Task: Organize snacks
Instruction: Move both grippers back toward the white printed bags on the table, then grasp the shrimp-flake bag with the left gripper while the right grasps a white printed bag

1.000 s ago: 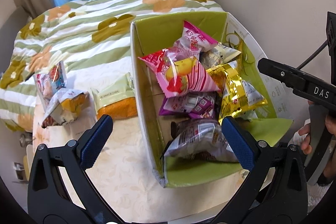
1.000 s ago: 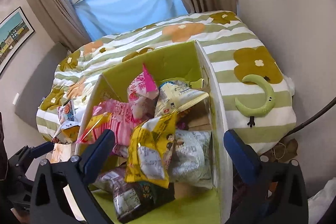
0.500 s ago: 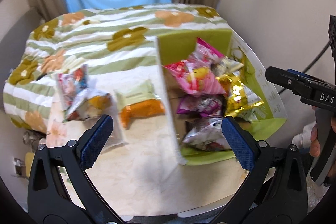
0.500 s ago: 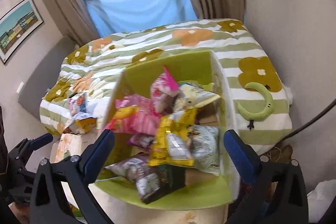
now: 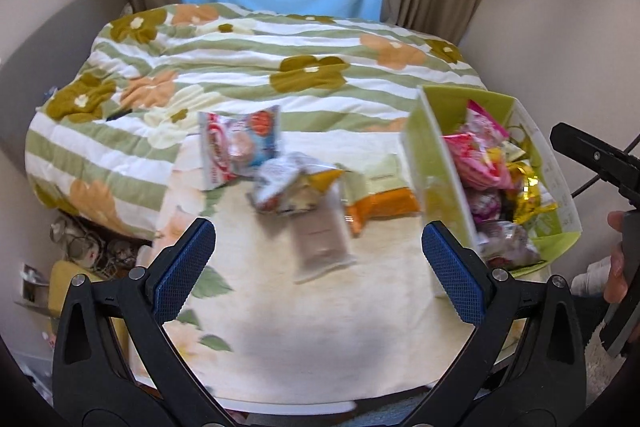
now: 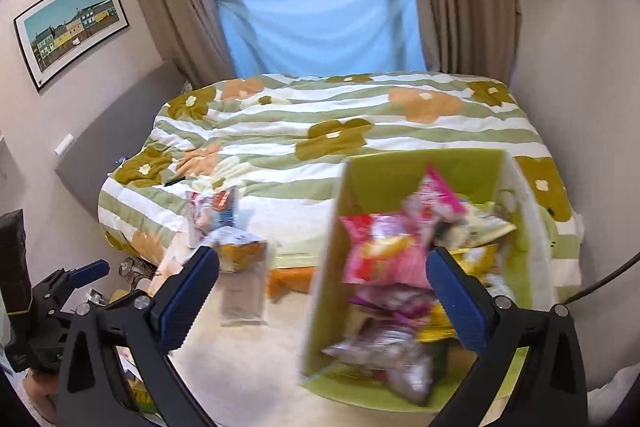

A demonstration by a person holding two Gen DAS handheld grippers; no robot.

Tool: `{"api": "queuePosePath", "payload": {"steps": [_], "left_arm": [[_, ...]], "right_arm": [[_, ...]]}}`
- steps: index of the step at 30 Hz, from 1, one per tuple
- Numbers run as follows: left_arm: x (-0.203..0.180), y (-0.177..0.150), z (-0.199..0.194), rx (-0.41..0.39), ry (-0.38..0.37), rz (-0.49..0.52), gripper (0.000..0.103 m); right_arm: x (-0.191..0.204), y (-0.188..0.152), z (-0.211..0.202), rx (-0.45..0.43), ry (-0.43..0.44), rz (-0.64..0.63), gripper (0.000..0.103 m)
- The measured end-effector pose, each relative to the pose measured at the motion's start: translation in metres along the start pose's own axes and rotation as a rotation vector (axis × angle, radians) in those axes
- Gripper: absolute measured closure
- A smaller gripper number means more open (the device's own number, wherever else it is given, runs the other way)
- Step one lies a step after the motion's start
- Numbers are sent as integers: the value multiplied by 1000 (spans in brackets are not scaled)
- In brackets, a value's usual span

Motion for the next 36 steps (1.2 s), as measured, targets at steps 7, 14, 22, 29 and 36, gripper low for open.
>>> {"api": "queuePosePath", "payload": {"steps": [7, 14, 22, 29, 36], "left_arm": [[70, 38, 11, 30, -48, 40, 1], [113, 81, 46, 81, -97, 113, 1], [112, 126, 109, 128, -144, 288, 1], [87, 148, 179, 234, -91, 505, 1], [70, 155, 239, 388, -160, 586, 1]], "right_arm": [[60, 15, 44, 2, 39, 111, 0], [103, 19, 91, 51, 21, 194, 0], [122, 14, 156, 163, 30, 240, 0], [119, 5, 205, 259, 68, 298, 0], [110, 0, 232, 315, 89, 344, 0]]}}
Point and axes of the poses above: each gripper's, at about its wrist camera, not at the fingertips, and z roughly the way its jaws point, x to its left, y to its top, the point moved 1 cm from there along z, roughly the way its jaws point, and after that the axes turned 13 degrees about -z, right-handed, at the moved point
